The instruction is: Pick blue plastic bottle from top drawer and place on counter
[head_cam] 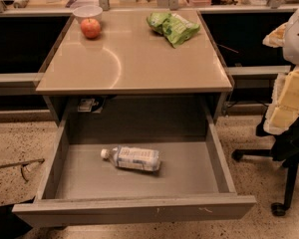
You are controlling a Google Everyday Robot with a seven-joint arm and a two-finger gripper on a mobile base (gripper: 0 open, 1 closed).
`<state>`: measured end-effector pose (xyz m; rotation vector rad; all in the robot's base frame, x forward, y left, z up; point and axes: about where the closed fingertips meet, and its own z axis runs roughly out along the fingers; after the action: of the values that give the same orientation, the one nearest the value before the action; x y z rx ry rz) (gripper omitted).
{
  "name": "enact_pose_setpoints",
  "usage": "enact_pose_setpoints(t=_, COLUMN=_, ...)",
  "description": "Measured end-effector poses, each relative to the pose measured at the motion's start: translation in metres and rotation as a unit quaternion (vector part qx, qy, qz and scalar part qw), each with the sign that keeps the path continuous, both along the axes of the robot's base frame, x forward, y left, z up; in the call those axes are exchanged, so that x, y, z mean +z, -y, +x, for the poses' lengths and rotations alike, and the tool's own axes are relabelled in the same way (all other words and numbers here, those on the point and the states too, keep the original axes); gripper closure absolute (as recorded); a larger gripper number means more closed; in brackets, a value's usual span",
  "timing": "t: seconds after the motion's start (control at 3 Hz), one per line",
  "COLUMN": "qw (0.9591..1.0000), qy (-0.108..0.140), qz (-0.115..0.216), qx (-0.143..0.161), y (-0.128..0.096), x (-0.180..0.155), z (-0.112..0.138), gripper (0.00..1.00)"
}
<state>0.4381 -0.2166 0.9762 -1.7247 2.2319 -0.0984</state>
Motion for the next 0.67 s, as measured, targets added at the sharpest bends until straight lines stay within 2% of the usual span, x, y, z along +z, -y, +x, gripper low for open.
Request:
enact_pose_setpoints(t=0.33, qw=1.0000, qy=0.000, qz=0.000, qx=0.000, y=0.000, x=0.000, z=0.000, gripper=0.00)
enact_pose_setpoints(t=0.67, qw=0.9996, qy=-0.011, qz=0.026, qx=0.001, y=-0.006, x=-0.014, z=0.009, gripper=0.00)
